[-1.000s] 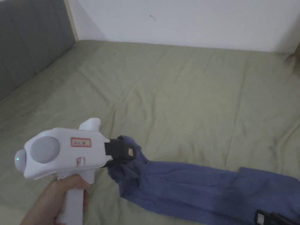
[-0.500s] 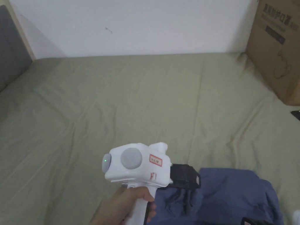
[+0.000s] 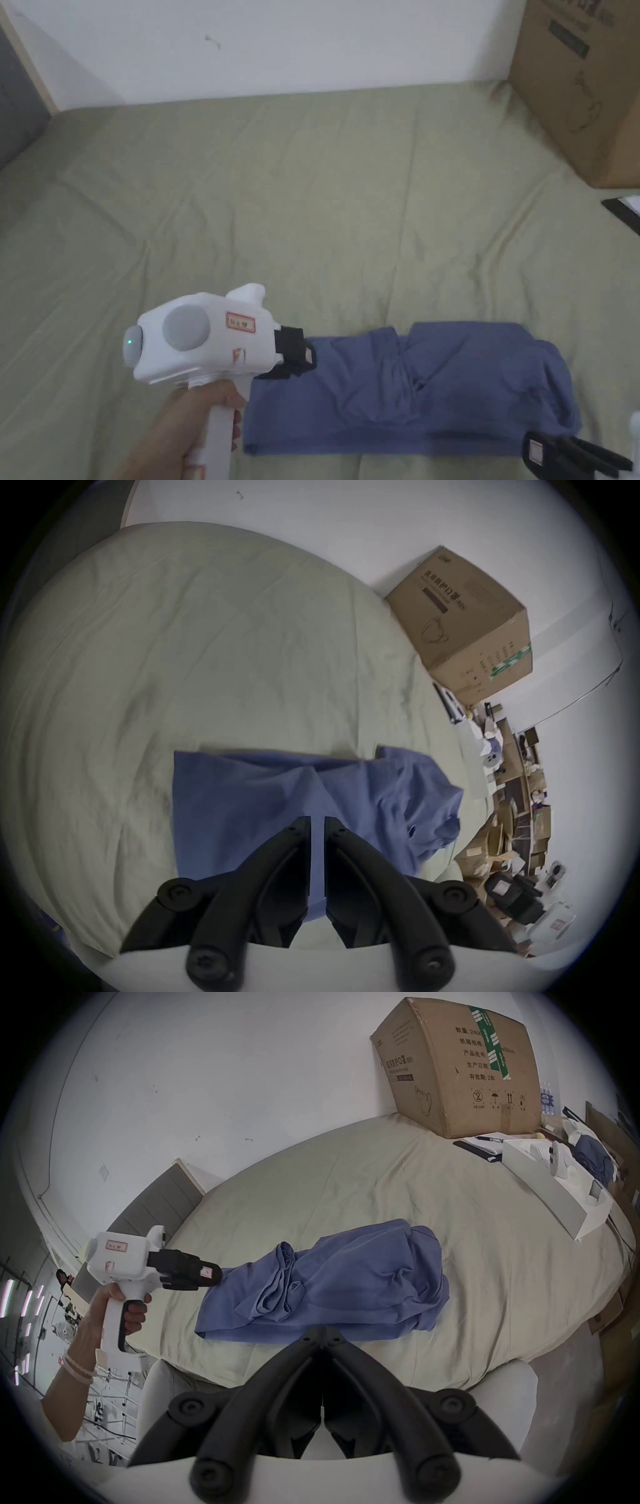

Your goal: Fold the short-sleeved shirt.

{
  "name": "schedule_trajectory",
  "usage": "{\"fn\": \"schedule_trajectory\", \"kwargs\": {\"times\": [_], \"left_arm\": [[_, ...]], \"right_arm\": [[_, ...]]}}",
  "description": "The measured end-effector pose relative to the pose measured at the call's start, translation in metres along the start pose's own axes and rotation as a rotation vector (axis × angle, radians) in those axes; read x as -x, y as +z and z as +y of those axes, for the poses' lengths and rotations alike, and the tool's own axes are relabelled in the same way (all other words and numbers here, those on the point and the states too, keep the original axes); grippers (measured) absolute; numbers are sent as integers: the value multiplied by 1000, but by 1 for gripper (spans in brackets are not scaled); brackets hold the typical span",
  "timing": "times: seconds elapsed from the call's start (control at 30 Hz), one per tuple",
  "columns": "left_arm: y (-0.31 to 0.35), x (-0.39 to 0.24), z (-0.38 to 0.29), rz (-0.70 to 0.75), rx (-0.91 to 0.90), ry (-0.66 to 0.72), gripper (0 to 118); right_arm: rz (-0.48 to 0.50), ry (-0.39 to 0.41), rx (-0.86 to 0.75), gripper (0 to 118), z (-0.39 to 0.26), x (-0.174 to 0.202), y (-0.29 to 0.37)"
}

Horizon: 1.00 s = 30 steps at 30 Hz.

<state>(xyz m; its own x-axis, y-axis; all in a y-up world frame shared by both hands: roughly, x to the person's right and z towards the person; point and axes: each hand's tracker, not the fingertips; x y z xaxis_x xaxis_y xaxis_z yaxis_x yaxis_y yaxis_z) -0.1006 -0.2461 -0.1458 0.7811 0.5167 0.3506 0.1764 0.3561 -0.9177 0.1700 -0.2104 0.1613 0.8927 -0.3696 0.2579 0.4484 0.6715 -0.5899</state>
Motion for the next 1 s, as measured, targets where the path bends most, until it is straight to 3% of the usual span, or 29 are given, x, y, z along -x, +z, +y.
{"fn": "schedule_trajectory", "kwargs": {"times": [0.17, 0.47, 0.63, 0.73, 0.8, 0.83, 0.9, 0.93, 1.0], "left_arm": [[-27, -21, -8, -105, 42, -7, 3], [-80, -81, -24, -73, 181, -221, 3], [-51, -66, -22, -204, 126, -141, 3], [-18, -37, -13, -190, 63, -95, 4], [4, -11, -7, -160, 19, -64, 20], [14, 7, -6, -146, -2, -42, 44], [31, 41, -5, -116, -30, 31, 78], [38, 56, -5, -102, -42, 77, 87], [46, 85, -8, -91, -57, 157, 87]], "right_arm": [[23, 8, 11, 0, -2, 3, -1], [3, 17, 18, 0, -2, -13, 4], [2, 41, -10, 0, 0, -10, 6], [12, 49, -16, 0, 2, -6, 2], [15, 66, -23, 0, 3, 0, 0], [14, 76, -26, 0, 4, 2, -2], [22, 89, -28, 0, 6, 8, -7], [25, 93, -27, 0, 6, 10, -9], [32, 99, -26, 0, 9, 17, -15]]}}
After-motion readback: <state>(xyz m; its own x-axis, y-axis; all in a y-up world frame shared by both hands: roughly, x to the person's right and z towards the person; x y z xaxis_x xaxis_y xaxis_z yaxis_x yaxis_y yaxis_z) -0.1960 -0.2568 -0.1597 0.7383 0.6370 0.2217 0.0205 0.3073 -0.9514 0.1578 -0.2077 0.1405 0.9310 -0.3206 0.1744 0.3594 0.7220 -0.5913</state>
